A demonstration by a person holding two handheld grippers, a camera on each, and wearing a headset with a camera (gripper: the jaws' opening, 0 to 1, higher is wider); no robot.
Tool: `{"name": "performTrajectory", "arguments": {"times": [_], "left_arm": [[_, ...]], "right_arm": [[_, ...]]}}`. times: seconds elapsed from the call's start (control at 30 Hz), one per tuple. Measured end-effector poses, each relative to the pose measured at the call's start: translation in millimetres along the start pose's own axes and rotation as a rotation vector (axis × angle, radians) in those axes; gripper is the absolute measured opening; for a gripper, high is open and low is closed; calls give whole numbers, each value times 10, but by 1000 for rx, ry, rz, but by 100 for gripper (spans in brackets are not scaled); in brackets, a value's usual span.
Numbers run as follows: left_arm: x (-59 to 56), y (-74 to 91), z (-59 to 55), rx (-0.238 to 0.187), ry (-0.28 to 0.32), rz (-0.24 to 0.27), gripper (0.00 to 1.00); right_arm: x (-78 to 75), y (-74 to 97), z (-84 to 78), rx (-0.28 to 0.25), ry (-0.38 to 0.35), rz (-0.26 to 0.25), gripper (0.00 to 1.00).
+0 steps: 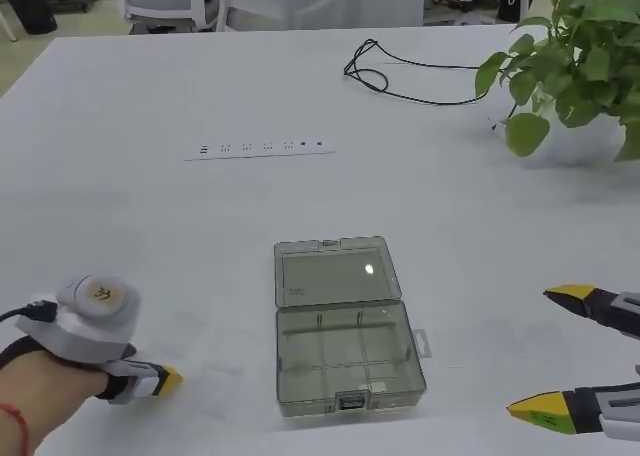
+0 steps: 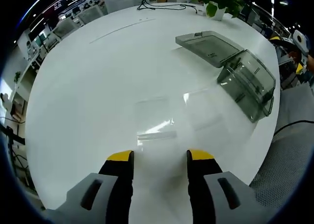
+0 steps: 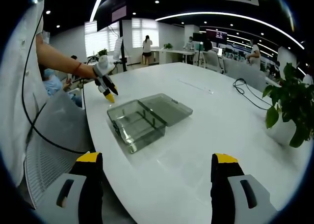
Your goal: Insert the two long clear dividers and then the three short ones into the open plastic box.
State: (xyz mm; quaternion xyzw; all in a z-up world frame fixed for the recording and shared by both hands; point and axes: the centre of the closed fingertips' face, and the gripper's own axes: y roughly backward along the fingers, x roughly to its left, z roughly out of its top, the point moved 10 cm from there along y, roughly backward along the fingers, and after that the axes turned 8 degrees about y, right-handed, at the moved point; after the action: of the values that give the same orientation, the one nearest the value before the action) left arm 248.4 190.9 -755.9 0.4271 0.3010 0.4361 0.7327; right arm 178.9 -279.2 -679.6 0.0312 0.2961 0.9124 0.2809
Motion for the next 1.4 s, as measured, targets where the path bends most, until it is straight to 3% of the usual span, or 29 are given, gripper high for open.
{"name": "performTrajectory", "arguments": {"times": [0.3, 0.67, 1.1, 1.4], "left_arm": [[25, 15, 45, 15, 20, 16, 33], [44, -7, 54, 36, 13, 9, 32], [13, 32, 2, 7, 47, -11, 30], [5, 107, 18, -35, 83, -29, 30]], "right_arm": [[-2, -24, 8, -6, -2, 0, 92], [16, -1, -14, -7, -12, -5, 90], [51, -18, -3, -2, -14, 12, 87], [52, -15, 26, 0, -11, 16, 87]]}}
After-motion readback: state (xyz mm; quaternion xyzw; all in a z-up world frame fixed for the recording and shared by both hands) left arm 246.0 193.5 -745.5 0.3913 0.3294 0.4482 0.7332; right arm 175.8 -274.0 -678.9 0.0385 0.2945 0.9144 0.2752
